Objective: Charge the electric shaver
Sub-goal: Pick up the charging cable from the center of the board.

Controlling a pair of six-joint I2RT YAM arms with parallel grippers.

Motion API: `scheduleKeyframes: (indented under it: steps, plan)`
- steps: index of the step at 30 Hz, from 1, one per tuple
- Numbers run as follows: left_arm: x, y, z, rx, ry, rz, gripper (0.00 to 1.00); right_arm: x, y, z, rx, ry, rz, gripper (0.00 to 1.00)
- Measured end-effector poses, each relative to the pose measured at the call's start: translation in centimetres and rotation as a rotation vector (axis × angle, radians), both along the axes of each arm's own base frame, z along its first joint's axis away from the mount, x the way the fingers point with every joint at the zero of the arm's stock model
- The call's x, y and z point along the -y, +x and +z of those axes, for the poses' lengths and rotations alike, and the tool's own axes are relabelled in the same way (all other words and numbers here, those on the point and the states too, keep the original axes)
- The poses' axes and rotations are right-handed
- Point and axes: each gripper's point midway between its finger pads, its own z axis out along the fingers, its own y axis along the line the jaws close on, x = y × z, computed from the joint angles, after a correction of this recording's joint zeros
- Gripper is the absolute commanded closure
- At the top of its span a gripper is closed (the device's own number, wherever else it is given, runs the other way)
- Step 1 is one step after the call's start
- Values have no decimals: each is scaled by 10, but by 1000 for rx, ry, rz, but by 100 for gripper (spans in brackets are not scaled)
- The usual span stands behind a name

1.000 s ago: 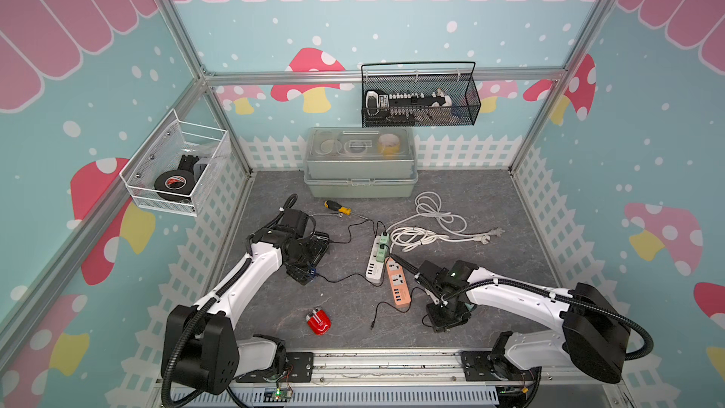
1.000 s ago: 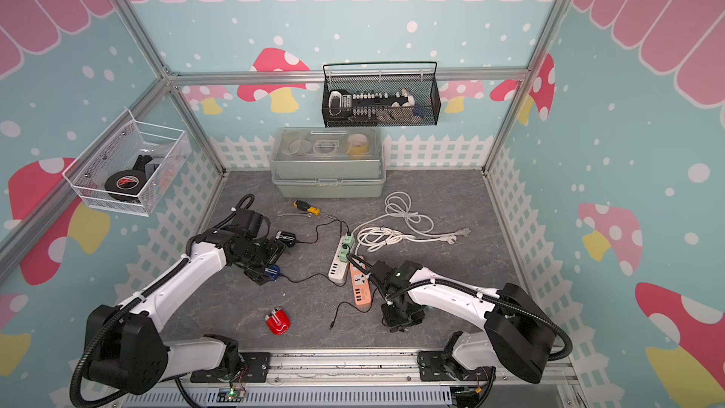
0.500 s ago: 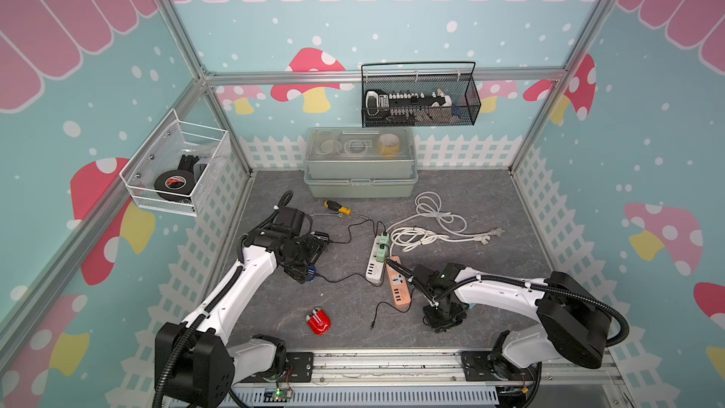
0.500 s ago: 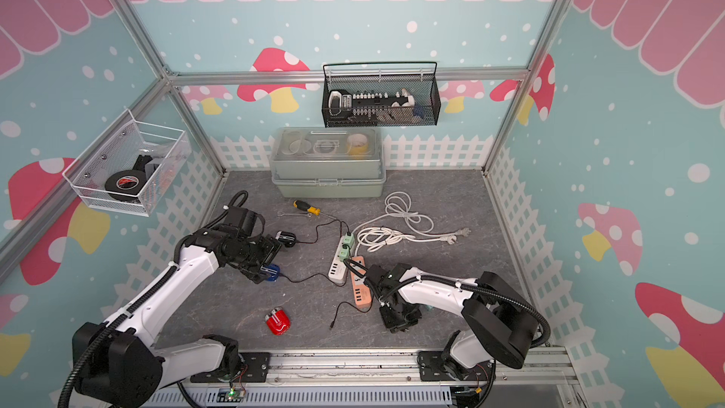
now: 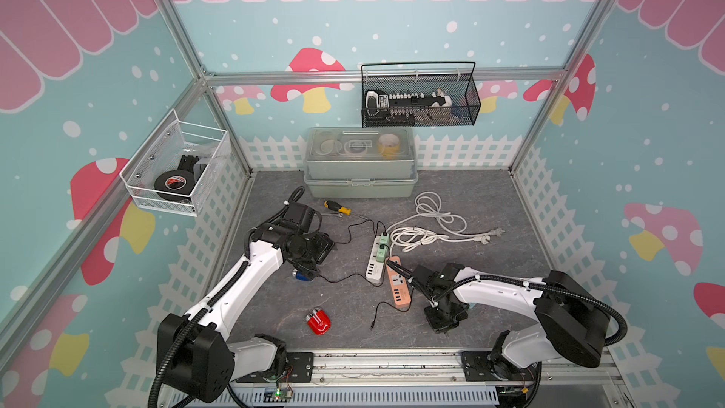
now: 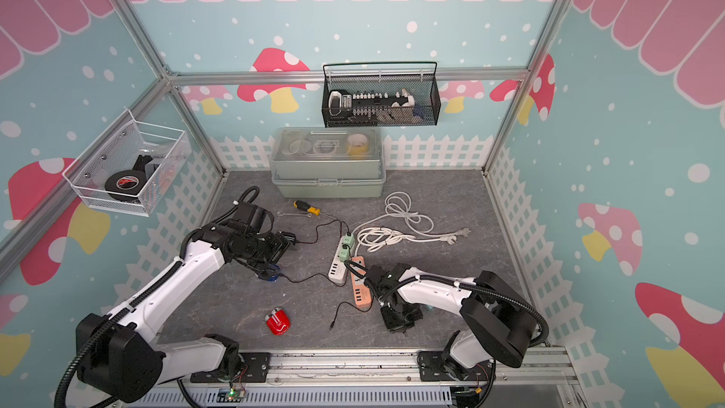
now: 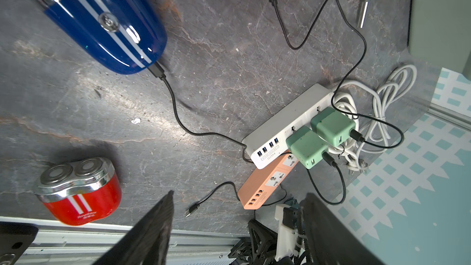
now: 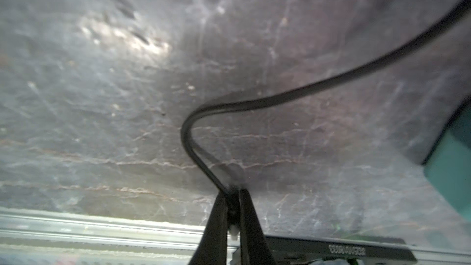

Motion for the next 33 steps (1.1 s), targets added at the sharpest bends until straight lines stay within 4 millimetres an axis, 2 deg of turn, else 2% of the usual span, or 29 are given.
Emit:
scheduleKeyframes:
  steps: [5,8,10,16,20,26,30,33]
  plan:
    - [7,0,5,-2,-27,-1,26,0,1,2,6,2,13,100]
    - [15,-1,11,-11,-61,6,30,-6,13,14,65,33,32,100]
    - [24,-2,15,-20,-93,15,32,-19,27,36,128,99,38,100]
    - [66,-7,30,-52,-227,45,33,-61,82,124,329,344,49,100]
    - [106,-5,48,-65,-323,11,31,-83,102,158,375,447,107,100]
    - [163,5,71,-45,-428,-94,30,-107,121,185,376,566,170,100]
    - [184,7,69,-47,-449,-140,35,-118,127,190,365,601,203,100]
    - [191,7,62,-63,-446,-154,54,-119,126,190,355,609,210,100]
